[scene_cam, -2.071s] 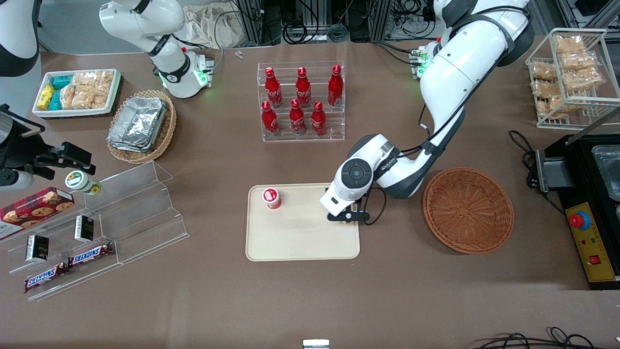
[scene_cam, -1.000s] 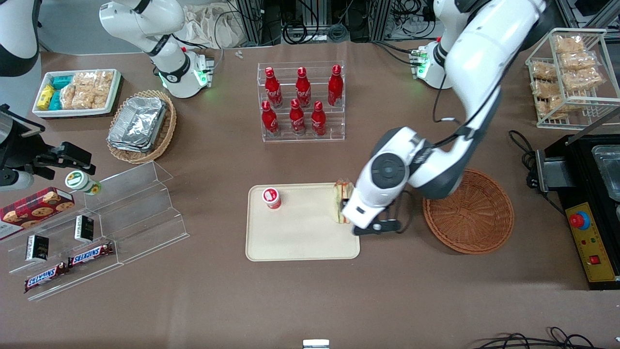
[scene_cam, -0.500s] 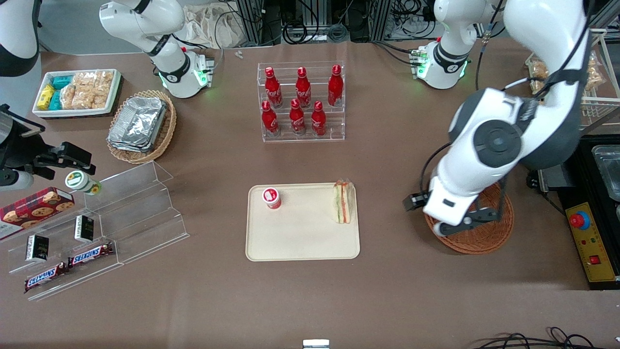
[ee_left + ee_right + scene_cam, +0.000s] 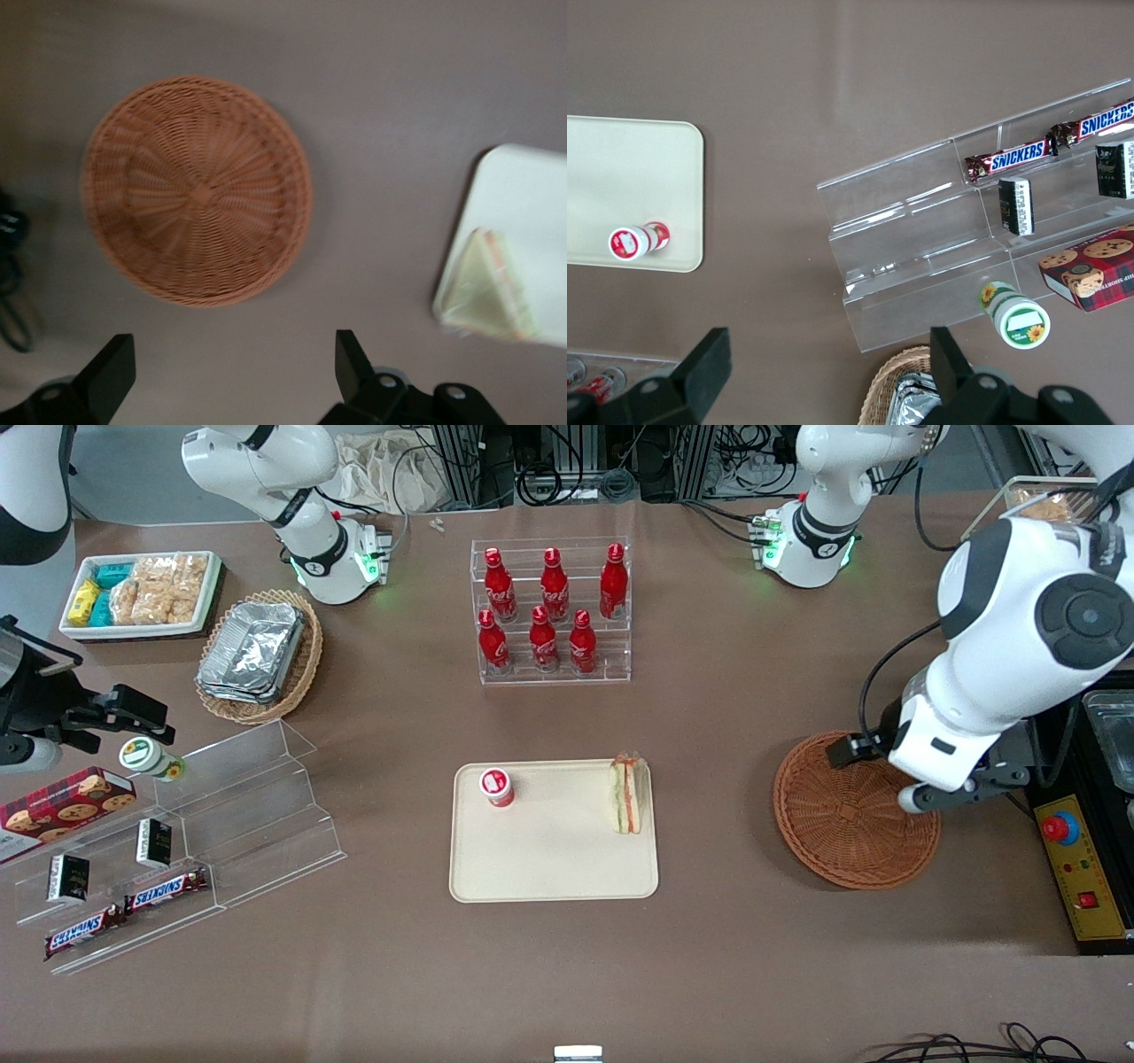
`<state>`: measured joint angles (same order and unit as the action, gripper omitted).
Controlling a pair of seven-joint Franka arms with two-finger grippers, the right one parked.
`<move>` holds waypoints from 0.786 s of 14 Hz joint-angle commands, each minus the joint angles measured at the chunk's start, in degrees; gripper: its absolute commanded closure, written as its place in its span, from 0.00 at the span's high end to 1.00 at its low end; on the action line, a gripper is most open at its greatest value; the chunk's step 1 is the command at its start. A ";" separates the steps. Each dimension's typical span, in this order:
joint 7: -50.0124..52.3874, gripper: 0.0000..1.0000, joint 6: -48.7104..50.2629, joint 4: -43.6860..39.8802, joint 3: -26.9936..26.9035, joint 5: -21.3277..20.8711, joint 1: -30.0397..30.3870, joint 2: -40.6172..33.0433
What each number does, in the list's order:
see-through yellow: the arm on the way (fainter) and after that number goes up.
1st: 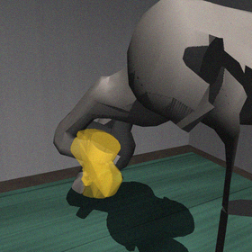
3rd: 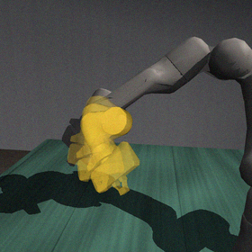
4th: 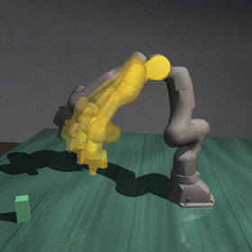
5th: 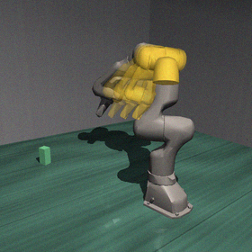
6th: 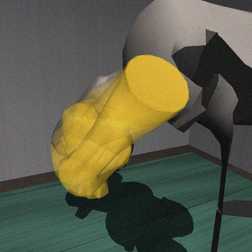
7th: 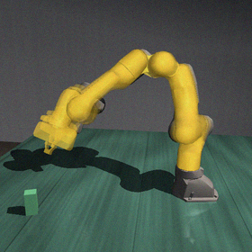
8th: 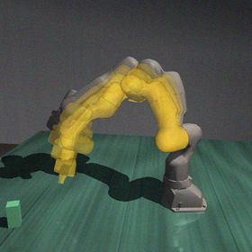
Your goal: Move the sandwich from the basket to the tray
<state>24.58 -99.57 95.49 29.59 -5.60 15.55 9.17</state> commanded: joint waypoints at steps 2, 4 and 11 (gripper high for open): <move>-10.23 1.00 -0.45 10.84 0.03 1.30 3.87 -9.24; -14.53 1.00 -0.10 12.08 0.03 1.30 5.97 -10.66; -25.28 1.00 2.27 9.81 0.03 4.99 11.96 -10.84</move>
<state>1.18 -98.47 105.89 29.23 -2.22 26.24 -0.40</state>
